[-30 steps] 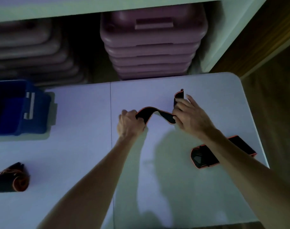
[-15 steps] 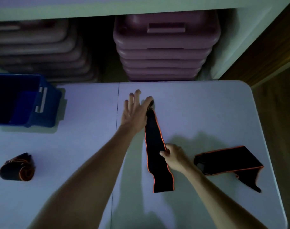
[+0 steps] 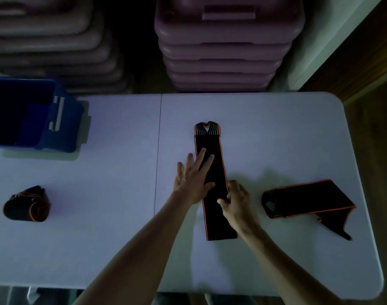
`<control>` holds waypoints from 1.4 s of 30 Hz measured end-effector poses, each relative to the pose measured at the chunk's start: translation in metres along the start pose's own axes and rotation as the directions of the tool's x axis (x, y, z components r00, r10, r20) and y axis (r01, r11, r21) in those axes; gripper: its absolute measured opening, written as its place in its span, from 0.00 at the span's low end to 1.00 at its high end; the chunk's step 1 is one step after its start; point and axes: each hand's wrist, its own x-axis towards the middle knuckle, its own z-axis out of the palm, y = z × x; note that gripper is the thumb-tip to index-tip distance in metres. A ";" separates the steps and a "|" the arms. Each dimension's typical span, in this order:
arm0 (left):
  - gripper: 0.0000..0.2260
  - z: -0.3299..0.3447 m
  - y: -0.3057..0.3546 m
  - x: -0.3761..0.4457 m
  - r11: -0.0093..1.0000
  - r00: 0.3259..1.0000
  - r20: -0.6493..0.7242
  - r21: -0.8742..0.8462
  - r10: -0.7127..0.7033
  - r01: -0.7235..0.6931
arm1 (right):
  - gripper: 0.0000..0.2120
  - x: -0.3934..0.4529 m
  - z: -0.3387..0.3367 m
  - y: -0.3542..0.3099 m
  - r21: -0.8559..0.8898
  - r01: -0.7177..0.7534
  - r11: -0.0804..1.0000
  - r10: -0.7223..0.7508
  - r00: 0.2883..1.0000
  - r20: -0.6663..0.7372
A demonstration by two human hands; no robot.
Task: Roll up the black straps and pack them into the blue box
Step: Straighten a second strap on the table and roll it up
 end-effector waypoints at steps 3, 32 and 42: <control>0.38 -0.004 0.001 -0.002 1.000 1.000 0.026 -0.022 0.009 -0.008 | 0.15 -0.003 0.002 0.000 0.081 -0.029 0.996 0.028 1.000 0.014; 0.16 0.004 0.150 -0.021 0.920 0.920 -0.034 0.033 0.391 -0.390 | 0.23 -0.049 -0.138 0.138 -0.343 -0.014 0.939 -0.059 0.978 -0.201; 0.11 -0.028 0.192 0.025 0.866 0.951 0.114 -0.454 0.289 -0.209 | 0.26 -0.013 -0.142 0.172 -0.428 0.233 0.873 -0.232 0.971 0.057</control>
